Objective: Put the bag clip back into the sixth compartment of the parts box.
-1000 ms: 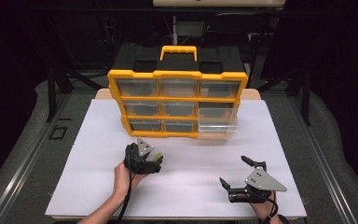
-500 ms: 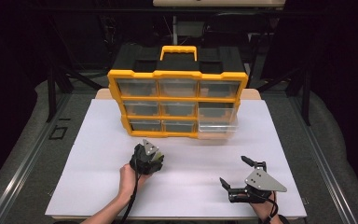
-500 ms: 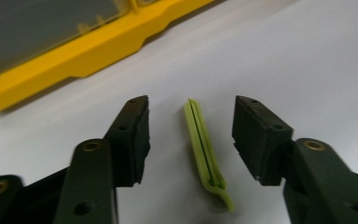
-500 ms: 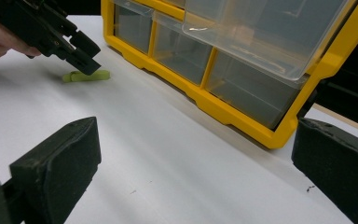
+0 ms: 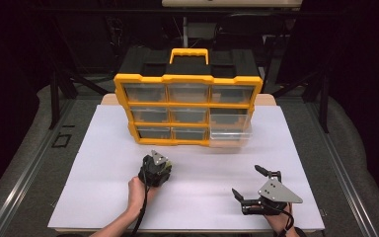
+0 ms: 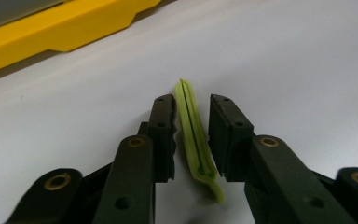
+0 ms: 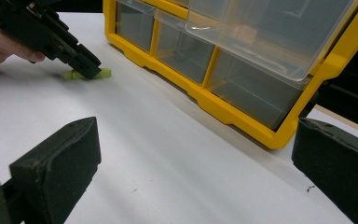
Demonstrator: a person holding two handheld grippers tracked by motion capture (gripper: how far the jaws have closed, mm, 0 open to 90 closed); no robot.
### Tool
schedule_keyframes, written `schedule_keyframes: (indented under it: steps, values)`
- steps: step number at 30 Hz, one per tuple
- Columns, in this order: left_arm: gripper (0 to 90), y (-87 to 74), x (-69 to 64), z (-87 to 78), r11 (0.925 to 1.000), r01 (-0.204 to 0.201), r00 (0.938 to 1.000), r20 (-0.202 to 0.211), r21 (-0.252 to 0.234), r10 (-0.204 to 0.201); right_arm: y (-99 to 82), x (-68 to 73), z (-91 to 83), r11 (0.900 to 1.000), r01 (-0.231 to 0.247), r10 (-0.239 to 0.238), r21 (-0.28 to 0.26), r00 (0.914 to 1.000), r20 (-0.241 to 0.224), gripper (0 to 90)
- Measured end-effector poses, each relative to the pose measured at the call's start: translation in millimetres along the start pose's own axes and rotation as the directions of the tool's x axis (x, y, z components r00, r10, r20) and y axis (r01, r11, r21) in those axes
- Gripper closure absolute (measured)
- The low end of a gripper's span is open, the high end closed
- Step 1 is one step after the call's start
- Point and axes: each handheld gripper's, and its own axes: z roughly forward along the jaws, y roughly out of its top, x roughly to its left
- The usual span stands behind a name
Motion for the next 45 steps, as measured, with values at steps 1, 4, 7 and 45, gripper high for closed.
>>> schedule_keyframes:
  steps: [1, 4, 7, 45]
  values:
    - [74.0, -0.5, -1.0, 1.1, 1.0, 0.008, 0.9999, -0.008, -0.003, -0.008, 0.0, 0.0, 0.1, 1.0, 0.0, 0.0, 0.001, 1.0, 0.0, 0.6]
    - [77.2, -0.7, -2.7, 1.5, 0.9996, 0.027, 0.9994, -0.022, 0.0, -0.027, -0.1, -0.2, 0.0, 1.0, -0.001, 0.001, -0.003, 1.0, -0.004, 0.6]
    - [79.1, -1.0, -2.6, 1.6, 0.9993, 0.036, 0.999, -0.025, -0.003, -0.036, 0.0, -0.2, -0.2, 1.0, -0.001, 0.001, -0.004, 1.0, -0.005, 0.6]
    - [80.1, 6.3, 16.3, -9.5, 0.9857, 0.142, 0.9898, 0.025, -0.09, -0.14, -0.7, -1.3, 1.4, 0.9999, -0.004, 0.004, 0.011, 0.9998, -0.02, 0.7]
